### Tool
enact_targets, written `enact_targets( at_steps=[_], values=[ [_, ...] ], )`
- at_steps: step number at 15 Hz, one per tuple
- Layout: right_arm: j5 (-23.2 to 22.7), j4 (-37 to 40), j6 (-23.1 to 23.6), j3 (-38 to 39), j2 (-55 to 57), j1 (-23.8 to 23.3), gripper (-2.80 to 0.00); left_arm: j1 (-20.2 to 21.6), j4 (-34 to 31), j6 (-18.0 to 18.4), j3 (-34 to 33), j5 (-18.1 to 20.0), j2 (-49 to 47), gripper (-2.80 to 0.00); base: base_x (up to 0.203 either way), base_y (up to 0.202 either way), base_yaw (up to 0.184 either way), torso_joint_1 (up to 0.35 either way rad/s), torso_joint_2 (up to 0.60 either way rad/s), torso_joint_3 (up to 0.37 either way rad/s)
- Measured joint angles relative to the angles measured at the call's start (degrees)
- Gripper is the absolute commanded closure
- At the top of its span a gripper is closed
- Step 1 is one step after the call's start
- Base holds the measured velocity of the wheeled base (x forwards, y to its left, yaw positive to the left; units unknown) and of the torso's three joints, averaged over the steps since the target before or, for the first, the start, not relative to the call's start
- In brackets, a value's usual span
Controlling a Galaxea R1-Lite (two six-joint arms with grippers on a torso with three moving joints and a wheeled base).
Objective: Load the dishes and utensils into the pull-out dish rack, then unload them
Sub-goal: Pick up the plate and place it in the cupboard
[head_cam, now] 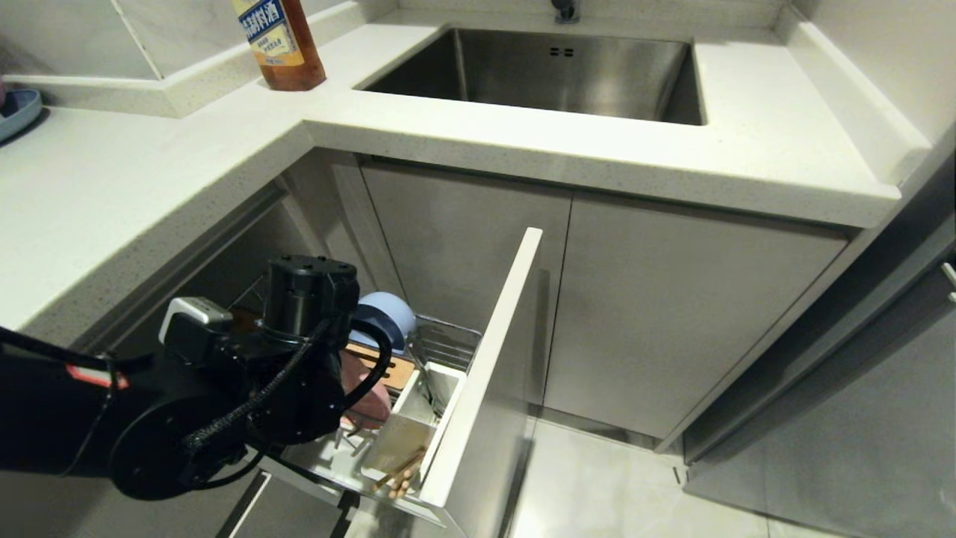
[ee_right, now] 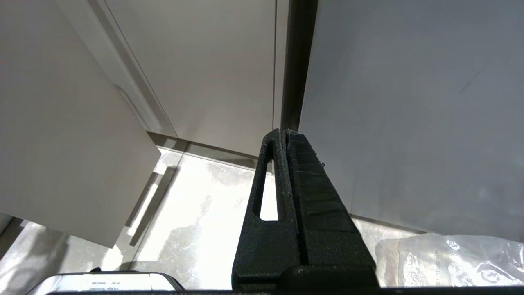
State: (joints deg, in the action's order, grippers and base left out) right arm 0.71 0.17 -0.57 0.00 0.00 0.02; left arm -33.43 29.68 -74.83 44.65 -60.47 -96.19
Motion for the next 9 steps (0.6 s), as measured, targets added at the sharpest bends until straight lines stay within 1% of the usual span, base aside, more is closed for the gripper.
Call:
enact_targets(
  at_steps=[6,7,9],
  values=[
    [0.0,0.01,0.0,0.0,0.0,0.0,0.0,-1.7,-5.41,0.73,1.02,-0.15,5.25,-2.8,0.0,0.0,0.0,0.0,0.0,0.0],
    [-0.01,0.01,0.0,0.0,0.0,0.0,0.0,-2.21,-6.23,0.85,1.19,-0.2,6.46,0.0,0.0,0.0,0.0,0.0,0.0,0.0],
    [0.0,0.01,0.0,0.0,0.0,0.0,0.0,-3.22,-7.97,1.18,1.46,-0.17,8.61,0.0,0.0,0.0,0.0,0.0,0.0,0.0]
  ],
)
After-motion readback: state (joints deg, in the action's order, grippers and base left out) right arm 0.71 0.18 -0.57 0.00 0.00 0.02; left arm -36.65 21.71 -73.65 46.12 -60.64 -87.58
